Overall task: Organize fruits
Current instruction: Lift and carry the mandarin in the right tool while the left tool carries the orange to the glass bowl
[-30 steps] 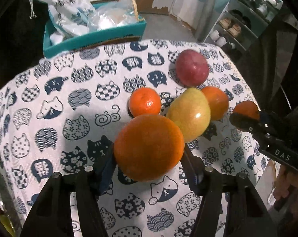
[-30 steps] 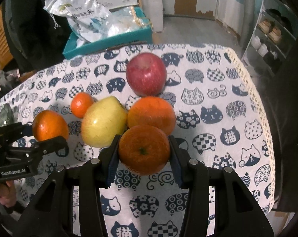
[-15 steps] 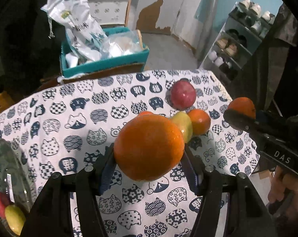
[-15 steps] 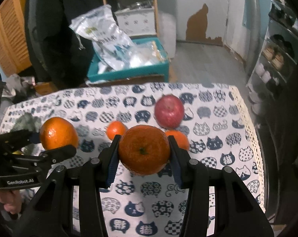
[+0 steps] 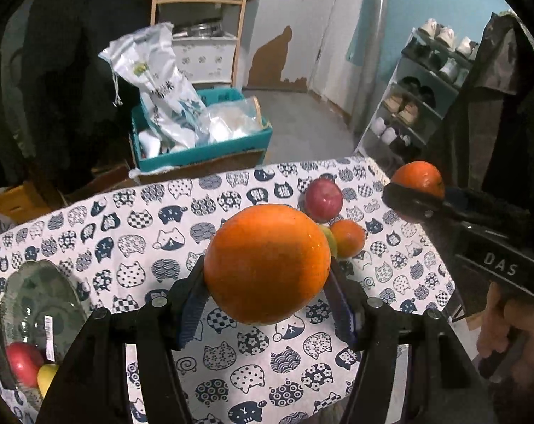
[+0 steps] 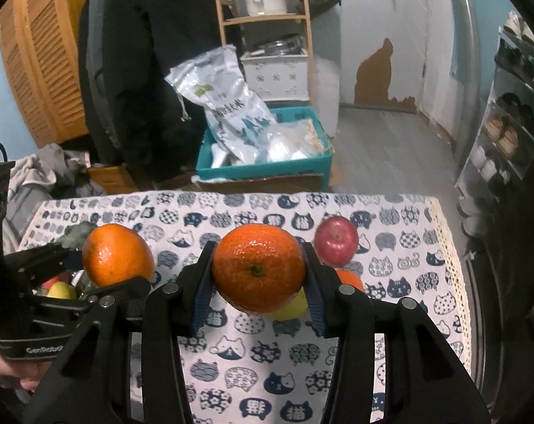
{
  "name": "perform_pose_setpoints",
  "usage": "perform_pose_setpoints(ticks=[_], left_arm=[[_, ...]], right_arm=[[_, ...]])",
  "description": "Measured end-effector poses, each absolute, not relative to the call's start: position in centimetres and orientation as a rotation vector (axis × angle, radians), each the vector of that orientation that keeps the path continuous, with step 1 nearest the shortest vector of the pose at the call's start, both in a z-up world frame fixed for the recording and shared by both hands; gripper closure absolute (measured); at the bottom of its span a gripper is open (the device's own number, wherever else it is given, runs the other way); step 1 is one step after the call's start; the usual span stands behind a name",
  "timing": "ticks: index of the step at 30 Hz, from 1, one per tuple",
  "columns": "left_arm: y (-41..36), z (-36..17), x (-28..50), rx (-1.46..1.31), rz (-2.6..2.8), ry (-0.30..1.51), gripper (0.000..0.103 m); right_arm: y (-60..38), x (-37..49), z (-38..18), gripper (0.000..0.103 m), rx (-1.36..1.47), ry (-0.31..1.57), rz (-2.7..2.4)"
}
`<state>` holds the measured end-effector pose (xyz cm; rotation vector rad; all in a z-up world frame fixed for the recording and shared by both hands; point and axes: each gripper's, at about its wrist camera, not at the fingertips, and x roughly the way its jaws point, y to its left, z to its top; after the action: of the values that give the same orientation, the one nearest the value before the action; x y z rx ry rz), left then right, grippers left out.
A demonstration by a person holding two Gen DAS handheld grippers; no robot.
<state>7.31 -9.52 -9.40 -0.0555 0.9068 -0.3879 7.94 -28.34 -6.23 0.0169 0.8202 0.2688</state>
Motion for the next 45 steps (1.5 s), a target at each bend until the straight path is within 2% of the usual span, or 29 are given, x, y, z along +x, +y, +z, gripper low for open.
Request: perform_pose_setpoints(ticks=[22,45], left_arm=[[-3.3,-6.3,4.4,-0.101,-0.323,0.838,0.039],[5.8,-7.6,3.6,-0.199,-0.175,0.849,0.039]], right_arm=[[-21.9,7.5,-3.1,0.058,-0.029,0.770,0.372],[-10.8,9.0,-3.9,0.058,-0.096,0.809,0.529]])
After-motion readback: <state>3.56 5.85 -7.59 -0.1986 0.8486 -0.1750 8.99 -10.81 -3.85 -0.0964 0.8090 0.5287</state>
